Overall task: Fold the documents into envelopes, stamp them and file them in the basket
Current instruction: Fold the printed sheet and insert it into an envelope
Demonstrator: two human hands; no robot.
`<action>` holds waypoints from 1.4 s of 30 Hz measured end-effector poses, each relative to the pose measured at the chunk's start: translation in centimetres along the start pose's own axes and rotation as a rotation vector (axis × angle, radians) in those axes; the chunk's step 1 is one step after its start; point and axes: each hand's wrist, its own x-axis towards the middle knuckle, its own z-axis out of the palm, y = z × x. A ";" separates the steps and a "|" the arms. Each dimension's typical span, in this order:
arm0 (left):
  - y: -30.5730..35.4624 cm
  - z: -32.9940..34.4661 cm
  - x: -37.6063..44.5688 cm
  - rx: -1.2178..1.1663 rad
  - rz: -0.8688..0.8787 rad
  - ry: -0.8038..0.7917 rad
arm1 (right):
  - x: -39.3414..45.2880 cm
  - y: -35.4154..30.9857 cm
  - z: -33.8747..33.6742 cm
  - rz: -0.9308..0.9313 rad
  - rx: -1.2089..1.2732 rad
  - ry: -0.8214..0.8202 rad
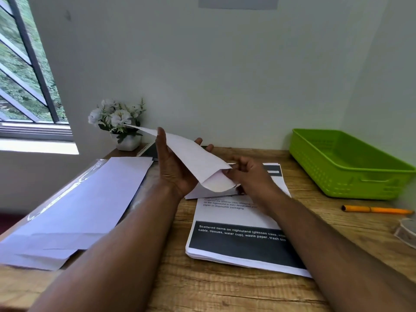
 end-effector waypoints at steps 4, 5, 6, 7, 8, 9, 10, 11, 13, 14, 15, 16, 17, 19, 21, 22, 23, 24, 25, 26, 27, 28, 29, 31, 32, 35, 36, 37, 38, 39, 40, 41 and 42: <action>-0.4 -0.1 0.3 -0.027 0.075 0.048 | 0.0 0.1 0.1 -0.516 -0.542 0.357; -0.4 -0.1 0.2 -0.014 0.089 0.044 | -0.1 -0.2 0.2 -0.589 -0.602 0.392; -0.5 0.1 0.0 -0.006 0.101 0.044 | -0.2 -0.5 0.2 -0.633 -0.638 0.403; -0.5 0.1 -0.1 -0.002 0.113 0.052 | -0.4 -0.6 0.4 -0.671 -0.651 0.385; -0.5 0.0 0.0 0.001 0.118 0.072 | -0.5 -0.6 0.5 -0.721 -0.645 0.345; -0.4 -0.1 0.1 0.000 0.123 0.095 | -0.9 -0.6 0.8 -0.773 -0.628 0.296; -0.3 -0.2 0.2 -0.003 0.136 0.106 | -1.2 -0.7 1.1 -0.813 -0.602 0.245; -0.2 -0.2 0.1 -0.003 0.155 0.096 | -1.4 -0.8 1.4 -0.836 -0.568 0.190; -0.3 -0.3 0.2 0.011 0.173 0.046 | -1.6 -1.0 1.5 -0.869 -0.534 0.088; -0.4 -0.2 0.2 0.011 0.175 0.028 | -1.5 -1.0 1.5 -0.887 -0.564 0.052; -0.5 -0.2 0.2 0.008 0.177 0.009 | -1.3 -0.9 1.5 -0.905 -0.622 0.040; -0.5 -0.1 0.1 0.008 0.175 -0.018 | -1.0 -0.7 1.5 -0.928 -0.704 0.056; -0.5 -0.1 0.2 0.001 0.171 -0.049 | -0.8 -0.3 1.5 -0.954 -0.796 0.104; -0.5 0.2 0.1 0.003 0.127 -0.141 | -0.5 -0.1 1.5 -0.969 -0.924 0.261; -0.6 0.3 0.2 0.033 0.082 -0.188 | -0.7 -0.2 1.4 -0.900 -0.913 0.300; -0.6 0.5 0.0 0.041 0.082 -0.171 | -0.8 -0.3 1.2 -0.864 -0.884 0.260; -0.4 0.4 0.1 0.037 0.099 -0.136 | -0.9 -0.3 1.0 -0.834 -0.856 0.196; -0.2 0.4 0.1 0.035 0.133 -0.060 | -1.1 -0.4 0.9 -0.804 -0.832 0.124; 0.3 0.1 0.3 0.024 0.167 0.032 | -1.2 -0.5 0.8 -0.773 -0.812 0.056; 0.8 -0.2 0.4 0.007 0.197 0.098 | -1.2 -0.6 0.8 -0.740 -0.791 -0.003; 1.4 -0.8 0.7 -0.016 0.222 0.125 | -1.4 -0.7 0.8 -0.721 -0.778 -0.043; 2.0 -1.4 1.0 -0.039 0.238 0.129 | -1.4 -0.9 0.7 -0.721 -0.774 -0.058; 2.5 -2.0 1.2 -0.066 0.261 0.122 | -1.6 -1.2 0.7 -0.726 -0.772 -0.069; 3.2 -2.6 1.4 -0.110 0.295 0.103 | -2.2 -2.0 0.8 -0.649 -0.784 -0.143; 3.4 -2.7 1.4 -0.123 0.295 0.093 | -2.6 -2.4 0.8 -0.570 -0.802 -0.201; 2.9 -2.0 0.9 -0.116 0.245 0.059 | -3.2 -2.8 0.4 -0.445 -0.953 -0.270; 2.4 -1.5 0.8 -0.108 0.215 0.053 | -3.1 -2.7 0.4 -0.442 -0.972 -0.267; 1.8 -0.9 0.6 -0.087 0.184 0.050 | -2.9 -2.4 0.3 -0.457 -0.973 -0.248; 1.2 -0.3 0.3 -0.057 0.152 0.047 | -2.6 -2.1 0.2 -0.508 -0.957 -0.233; 0.4 0.2 0.2 -0.023 0.130 0.041 | -2.2 -1.7 0.1 -0.573 -0.951 -0.219; -0.2 0.6 0.0 0.001 0.116 0.042 | -1.8 -1.4 0.1 -0.607 -0.957 -0.223; -0.6 0.9 0.0 0.008 0.108 0.051 | -1.7 -1.1 0.0 -0.616 -0.947 -0.229; -0.8 1.0 0.0 0.002 0.105 0.064 | -1.6 -0.9 0.0 -0.579 -0.886 -0.240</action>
